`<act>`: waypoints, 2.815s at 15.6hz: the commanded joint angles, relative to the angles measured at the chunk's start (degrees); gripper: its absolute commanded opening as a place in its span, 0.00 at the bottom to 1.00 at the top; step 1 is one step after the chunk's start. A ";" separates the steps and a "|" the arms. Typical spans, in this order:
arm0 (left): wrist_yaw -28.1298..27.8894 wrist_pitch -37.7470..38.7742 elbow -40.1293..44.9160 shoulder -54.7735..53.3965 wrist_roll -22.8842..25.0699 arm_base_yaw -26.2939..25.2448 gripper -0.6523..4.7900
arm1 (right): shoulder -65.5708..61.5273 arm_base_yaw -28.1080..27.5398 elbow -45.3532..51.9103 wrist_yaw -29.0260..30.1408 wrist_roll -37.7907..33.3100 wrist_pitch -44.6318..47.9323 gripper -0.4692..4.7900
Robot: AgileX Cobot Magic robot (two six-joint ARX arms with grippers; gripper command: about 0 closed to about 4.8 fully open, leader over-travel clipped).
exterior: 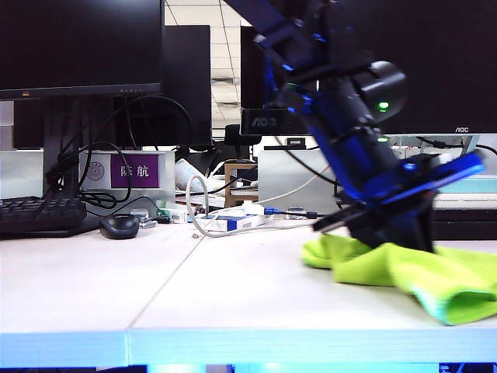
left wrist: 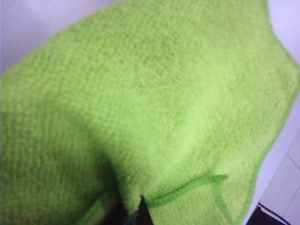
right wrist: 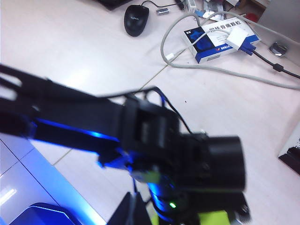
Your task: Wipe the table from left to right using the rag.
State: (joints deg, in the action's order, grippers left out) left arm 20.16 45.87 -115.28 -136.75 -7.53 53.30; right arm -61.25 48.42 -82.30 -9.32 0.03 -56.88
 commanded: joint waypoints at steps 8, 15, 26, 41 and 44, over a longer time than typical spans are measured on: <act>-0.61 3.21 -9.70 -8.70 -1.92 4.57 0.11 | 0.22 0.02 -0.20 -0.22 -0.04 1.70 0.09; -0.20 -1.99 -9.70 -8.94 -6.34 4.96 0.11 | 0.22 0.04 -0.20 -0.17 -0.04 1.68 0.09; 1.77 -1.88 -22.29 -16.57 -9.49 6.84 0.11 | 0.24 0.04 -0.20 0.00 -0.04 1.60 0.09; 4.22 -1.38 -29.83 -17.35 -10.47 7.08 0.65 | 0.50 0.04 -0.20 -0.22 -0.04 1.46 0.09; 4.63 -0.13 -34.36 -17.20 -10.54 7.08 0.65 | 0.50 0.04 -0.20 -1.53 -0.04 1.51 0.09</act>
State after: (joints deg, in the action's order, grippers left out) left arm 24.45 45.71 -148.53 -154.04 -18.04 60.31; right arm -60.88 48.42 -82.30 -10.37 0.03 -56.40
